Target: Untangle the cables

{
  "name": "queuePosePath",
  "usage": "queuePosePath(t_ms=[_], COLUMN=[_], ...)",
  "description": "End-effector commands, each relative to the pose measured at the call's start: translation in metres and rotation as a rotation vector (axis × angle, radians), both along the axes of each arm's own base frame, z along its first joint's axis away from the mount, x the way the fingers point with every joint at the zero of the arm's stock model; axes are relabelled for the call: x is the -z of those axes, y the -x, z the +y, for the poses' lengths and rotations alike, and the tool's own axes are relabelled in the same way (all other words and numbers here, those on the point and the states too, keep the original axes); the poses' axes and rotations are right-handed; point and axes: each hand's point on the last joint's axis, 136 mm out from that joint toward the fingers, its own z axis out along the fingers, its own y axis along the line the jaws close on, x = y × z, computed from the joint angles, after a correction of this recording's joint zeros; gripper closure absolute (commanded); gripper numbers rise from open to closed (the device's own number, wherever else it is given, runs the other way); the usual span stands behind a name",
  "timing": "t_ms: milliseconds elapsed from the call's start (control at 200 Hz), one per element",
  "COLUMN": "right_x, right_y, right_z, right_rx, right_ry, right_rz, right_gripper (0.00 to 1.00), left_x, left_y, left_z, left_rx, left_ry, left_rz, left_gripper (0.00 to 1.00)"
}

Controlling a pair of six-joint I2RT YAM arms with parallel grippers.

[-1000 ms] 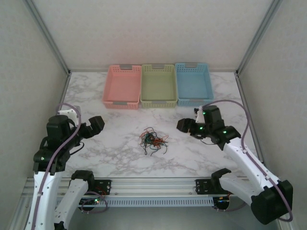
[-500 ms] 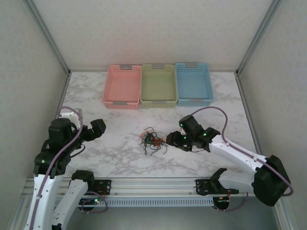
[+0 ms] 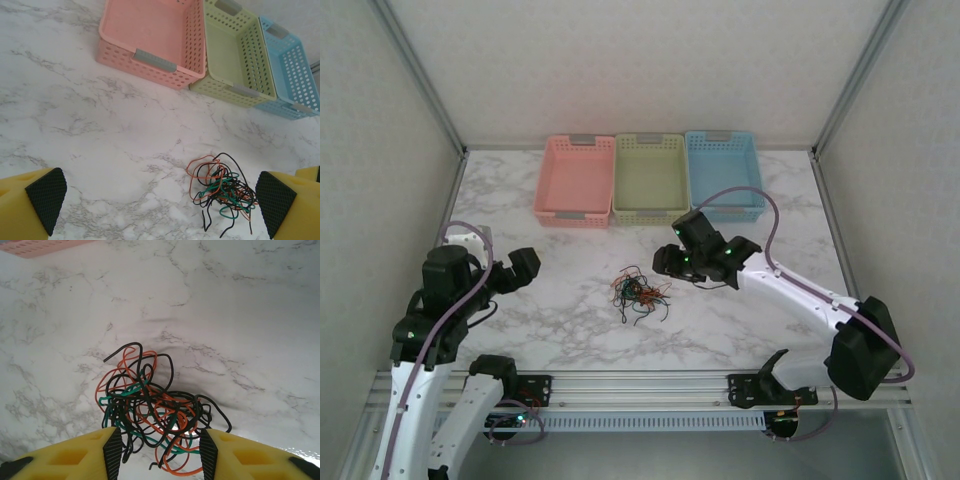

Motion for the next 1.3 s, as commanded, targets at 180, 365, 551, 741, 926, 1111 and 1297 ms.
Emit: queuePosePath(t_ms=[180,365,551,741,926,1111,1297], right_x=[0.015,0.019,0.024,0.023,0.031,0.032,0.034], right_y=[0.013,0.020,0.026,0.026,0.028,0.029,0.030], right_z=[-0.007,-0.002,0.003,0.001,0.001,-0.002,-0.006], right_rx=[-0.067,-0.102,-0.205,-0.227,-0.231,-0.233,-0.230], right_ry=[0.130,0.142,0.196,0.254,0.311,0.350,0.363], right_rz=[0.057,0.074,0.112,0.114,0.126,0.109,0.113], right_gripper=[0.56,0.53,0.45,0.44,0.48,0.50,0.55], left_x=[-0.001,0.000,0.001,0.000,0.001,0.001,0.001], left_y=[-0.001,-0.002,-0.002,-0.002,-0.002,-0.002,-0.002], left_z=[0.005,0.006,0.003,0.004,0.004,0.003,0.003], left_rx=[-0.024,-0.031,-0.017,-0.019,-0.019,-0.016,-0.016], left_ry=[-0.004,-0.004,-0.001,-0.001,-0.001,-0.001,0.000], left_rz=[-0.014,-0.010,-0.009,-0.010,-0.009,-0.008,-0.007], left_gripper=[0.00,0.00,0.00,0.00,0.00,0.00,0.00])
